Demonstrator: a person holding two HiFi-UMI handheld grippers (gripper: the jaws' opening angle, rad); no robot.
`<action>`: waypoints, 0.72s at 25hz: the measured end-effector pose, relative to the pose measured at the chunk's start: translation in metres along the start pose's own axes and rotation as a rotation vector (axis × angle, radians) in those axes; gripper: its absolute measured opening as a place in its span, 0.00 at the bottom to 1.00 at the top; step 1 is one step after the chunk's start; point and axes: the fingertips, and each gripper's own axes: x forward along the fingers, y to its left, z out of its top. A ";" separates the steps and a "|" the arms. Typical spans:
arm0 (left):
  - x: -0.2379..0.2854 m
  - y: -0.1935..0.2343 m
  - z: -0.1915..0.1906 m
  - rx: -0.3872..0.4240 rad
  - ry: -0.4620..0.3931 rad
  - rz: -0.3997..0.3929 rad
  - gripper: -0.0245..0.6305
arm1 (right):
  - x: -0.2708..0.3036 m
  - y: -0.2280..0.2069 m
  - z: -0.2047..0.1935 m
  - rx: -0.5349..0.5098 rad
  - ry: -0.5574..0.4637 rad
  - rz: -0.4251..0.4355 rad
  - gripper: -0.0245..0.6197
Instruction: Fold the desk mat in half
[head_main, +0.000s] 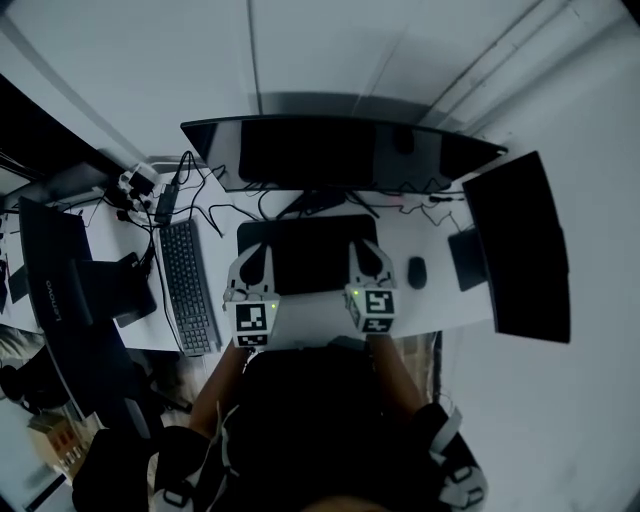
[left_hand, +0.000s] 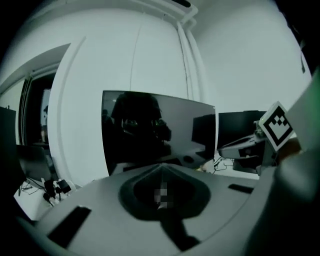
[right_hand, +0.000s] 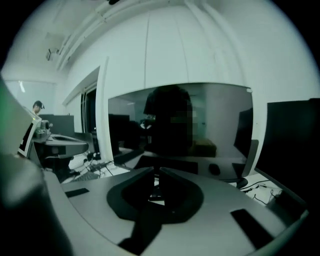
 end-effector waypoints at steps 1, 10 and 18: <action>-0.010 0.000 0.009 0.002 -0.022 0.006 0.05 | -0.010 0.001 0.004 0.011 -0.017 -0.003 0.09; -0.072 -0.013 0.053 -0.066 -0.154 0.014 0.05 | -0.084 0.030 0.015 0.062 -0.081 0.049 0.05; -0.075 -0.019 0.045 -0.060 -0.135 -0.003 0.05 | -0.090 0.043 0.003 0.073 -0.055 0.048 0.05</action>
